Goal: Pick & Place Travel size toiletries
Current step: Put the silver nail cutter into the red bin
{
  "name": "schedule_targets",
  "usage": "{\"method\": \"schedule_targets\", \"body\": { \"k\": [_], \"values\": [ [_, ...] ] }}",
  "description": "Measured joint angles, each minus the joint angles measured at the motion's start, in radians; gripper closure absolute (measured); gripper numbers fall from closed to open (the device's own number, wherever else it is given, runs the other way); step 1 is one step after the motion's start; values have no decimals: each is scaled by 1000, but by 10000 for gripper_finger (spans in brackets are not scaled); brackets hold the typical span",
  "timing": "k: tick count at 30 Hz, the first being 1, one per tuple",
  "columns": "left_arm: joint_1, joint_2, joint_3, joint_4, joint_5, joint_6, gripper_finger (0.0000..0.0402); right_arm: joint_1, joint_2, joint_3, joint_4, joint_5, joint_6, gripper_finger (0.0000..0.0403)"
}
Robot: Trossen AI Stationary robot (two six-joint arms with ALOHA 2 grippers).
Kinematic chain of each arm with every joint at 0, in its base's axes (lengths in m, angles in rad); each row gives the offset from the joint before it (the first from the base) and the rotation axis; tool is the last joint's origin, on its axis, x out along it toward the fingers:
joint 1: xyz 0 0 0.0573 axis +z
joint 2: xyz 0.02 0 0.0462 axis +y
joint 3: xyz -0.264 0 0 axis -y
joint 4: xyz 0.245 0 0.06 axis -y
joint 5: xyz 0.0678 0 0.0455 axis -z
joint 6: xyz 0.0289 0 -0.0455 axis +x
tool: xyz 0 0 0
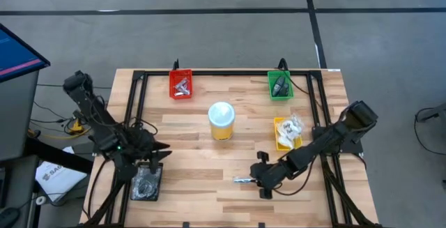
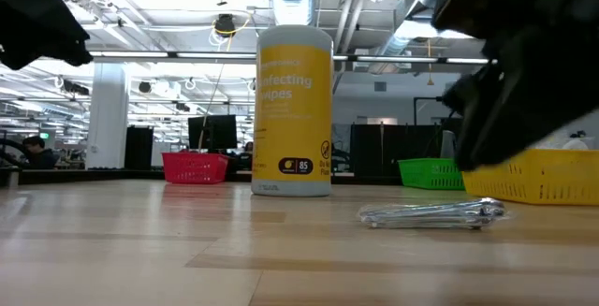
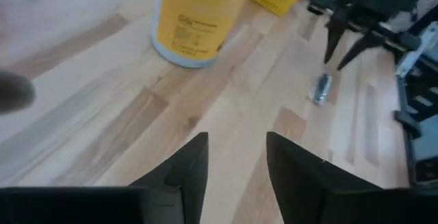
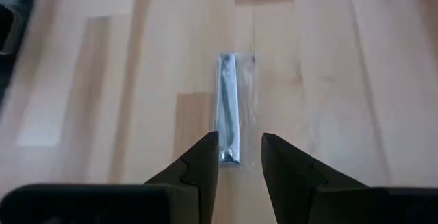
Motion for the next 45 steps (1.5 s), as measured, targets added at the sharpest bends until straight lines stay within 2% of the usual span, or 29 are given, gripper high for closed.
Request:
{"method": "schedule_targets", "body": {
  "k": [6,18,24,27,32,39,45],
  "values": [
    [60,38,0,33,0,32,265,2,85,1,67,-3,35,300],
    [134,43,0,178,9,243,270,32,144,2,141,-4,54,300],
    [158,43,0,185,11,266,270,36,157,5,136,13,53,303],
    [163,43,0,188,12,267,270,33,169,6,142,20,69,318],
    [163,55,0,200,17,270,270,32,170,6,141,16,68,359],
    [163,105,0,239,17,275,270,31,146,14,127,-10,20,359],
    [163,138,0,364,16,413,270,-8,95,27,128,-9,-55,359]
  ]
}}
